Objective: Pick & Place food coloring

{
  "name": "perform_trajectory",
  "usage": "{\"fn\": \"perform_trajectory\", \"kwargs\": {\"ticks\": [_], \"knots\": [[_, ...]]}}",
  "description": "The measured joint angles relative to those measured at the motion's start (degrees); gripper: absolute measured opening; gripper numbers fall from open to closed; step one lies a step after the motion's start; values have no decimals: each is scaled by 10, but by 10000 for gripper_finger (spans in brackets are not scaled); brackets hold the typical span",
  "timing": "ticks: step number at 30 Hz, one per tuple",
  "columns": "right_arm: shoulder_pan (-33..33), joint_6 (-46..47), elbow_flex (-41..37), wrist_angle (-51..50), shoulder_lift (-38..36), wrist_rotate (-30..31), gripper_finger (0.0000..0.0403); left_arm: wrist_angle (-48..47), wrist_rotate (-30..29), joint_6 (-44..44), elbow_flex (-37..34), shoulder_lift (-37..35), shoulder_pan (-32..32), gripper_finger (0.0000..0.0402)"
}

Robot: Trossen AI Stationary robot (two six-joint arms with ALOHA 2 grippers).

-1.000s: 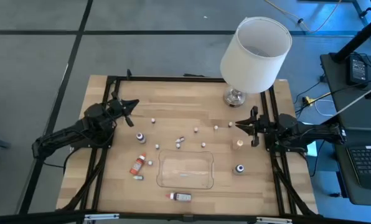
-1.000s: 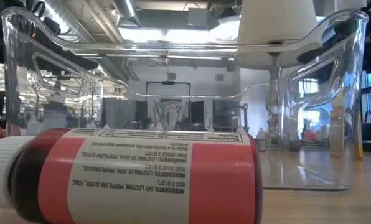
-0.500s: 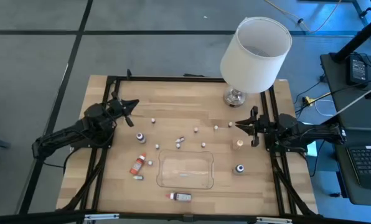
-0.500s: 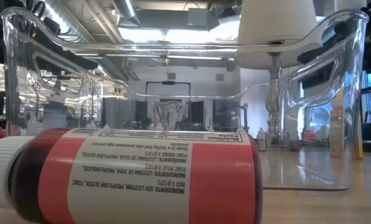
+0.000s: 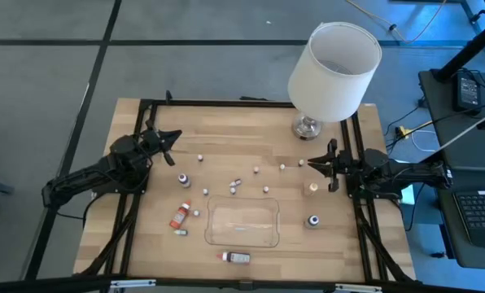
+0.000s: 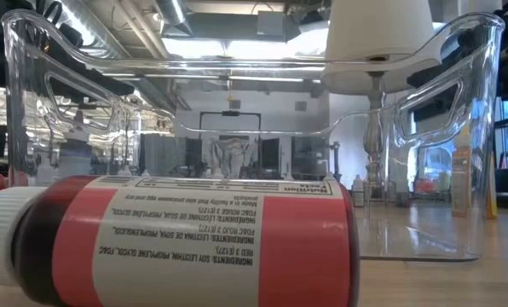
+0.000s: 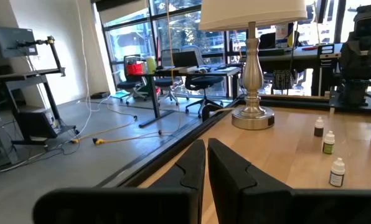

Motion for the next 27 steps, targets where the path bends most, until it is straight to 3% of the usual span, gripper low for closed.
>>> {"fn": "perform_trajectory", "kwargs": {"ticks": [15,27], "knots": [[0,-3,0,0,0,0,58,0,0,0,0,0,0,17],[0,-90,0,-1,0,1,58,0,0,0,0,0,0,17]]}}
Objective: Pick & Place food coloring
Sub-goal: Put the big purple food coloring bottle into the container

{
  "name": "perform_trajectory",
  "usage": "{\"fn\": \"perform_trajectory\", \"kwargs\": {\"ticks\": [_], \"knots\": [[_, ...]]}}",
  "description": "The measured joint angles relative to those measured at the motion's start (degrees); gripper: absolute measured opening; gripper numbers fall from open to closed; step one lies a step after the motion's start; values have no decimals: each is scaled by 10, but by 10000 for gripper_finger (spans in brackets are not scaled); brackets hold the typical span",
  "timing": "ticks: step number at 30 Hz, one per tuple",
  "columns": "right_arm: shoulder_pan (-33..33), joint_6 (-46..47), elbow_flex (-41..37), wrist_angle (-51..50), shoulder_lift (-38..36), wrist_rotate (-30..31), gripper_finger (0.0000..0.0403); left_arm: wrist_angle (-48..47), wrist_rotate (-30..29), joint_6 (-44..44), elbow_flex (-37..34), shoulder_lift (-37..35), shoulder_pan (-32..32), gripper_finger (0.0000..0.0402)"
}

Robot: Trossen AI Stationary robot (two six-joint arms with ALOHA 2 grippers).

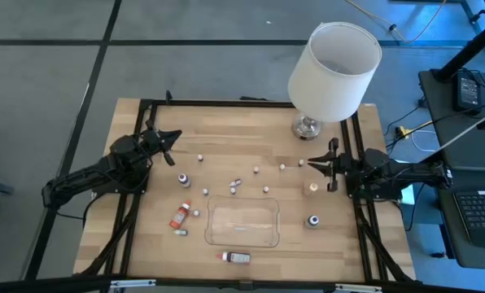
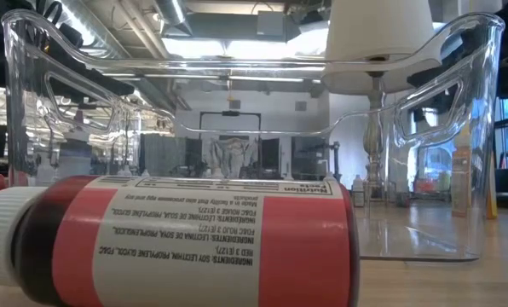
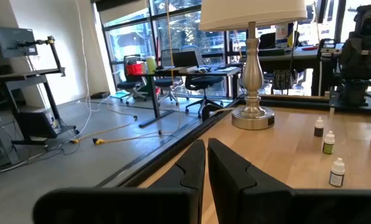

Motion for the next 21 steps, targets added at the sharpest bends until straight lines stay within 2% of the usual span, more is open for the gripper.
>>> {"fn": "perform_trajectory", "kwargs": {"ticks": [7,21], "knots": [[0,92,0,1,0,-1,59,0,0,0,0,0,0,17],[0,89,0,1,0,-3,60,0,0,0,0,0,0,17]]}}
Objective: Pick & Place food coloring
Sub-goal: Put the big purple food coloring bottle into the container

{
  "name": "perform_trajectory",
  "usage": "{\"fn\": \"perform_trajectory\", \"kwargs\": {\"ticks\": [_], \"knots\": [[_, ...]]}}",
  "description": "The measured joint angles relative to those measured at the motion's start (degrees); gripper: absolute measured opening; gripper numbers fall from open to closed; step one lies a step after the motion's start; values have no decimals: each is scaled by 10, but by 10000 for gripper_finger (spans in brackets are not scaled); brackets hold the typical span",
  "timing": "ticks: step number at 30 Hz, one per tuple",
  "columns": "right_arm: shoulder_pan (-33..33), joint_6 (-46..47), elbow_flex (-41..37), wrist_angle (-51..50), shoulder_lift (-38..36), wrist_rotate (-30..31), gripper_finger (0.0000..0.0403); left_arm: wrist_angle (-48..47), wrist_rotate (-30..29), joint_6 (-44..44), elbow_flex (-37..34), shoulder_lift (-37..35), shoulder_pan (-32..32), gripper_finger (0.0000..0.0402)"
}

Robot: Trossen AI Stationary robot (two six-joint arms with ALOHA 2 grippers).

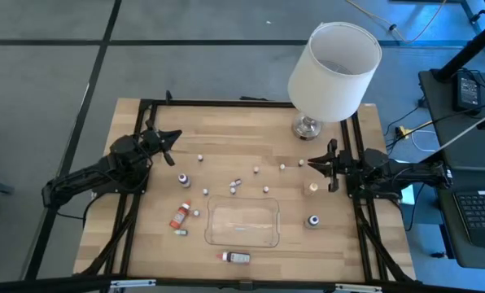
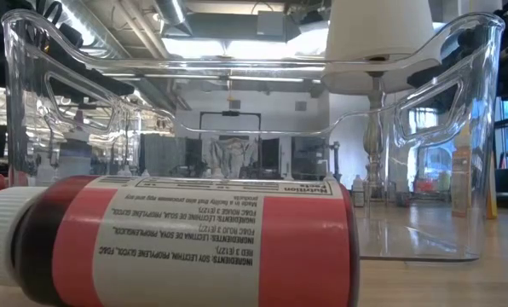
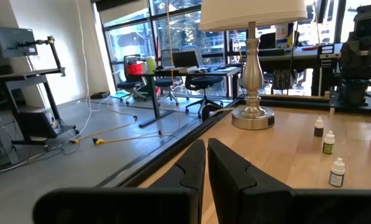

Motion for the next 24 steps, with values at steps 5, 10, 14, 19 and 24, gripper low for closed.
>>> {"fn": "perform_trajectory", "kwargs": {"ticks": [5,10,14,19,24], "knots": [[0,-14,0,4,0,-23,96,0,0,0,0,0,0,17],[0,3,0,2,0,-24,161,0,0,0,0,0,0,17],[0,3,0,1,0,-24,200,0,0,0,0,0,0,17],[0,3,0,2,0,-25,223,0,0,0,0,0,0,17],[0,0,0,4,0,-25,226,0,-2,4,0,0,0,17]]}}
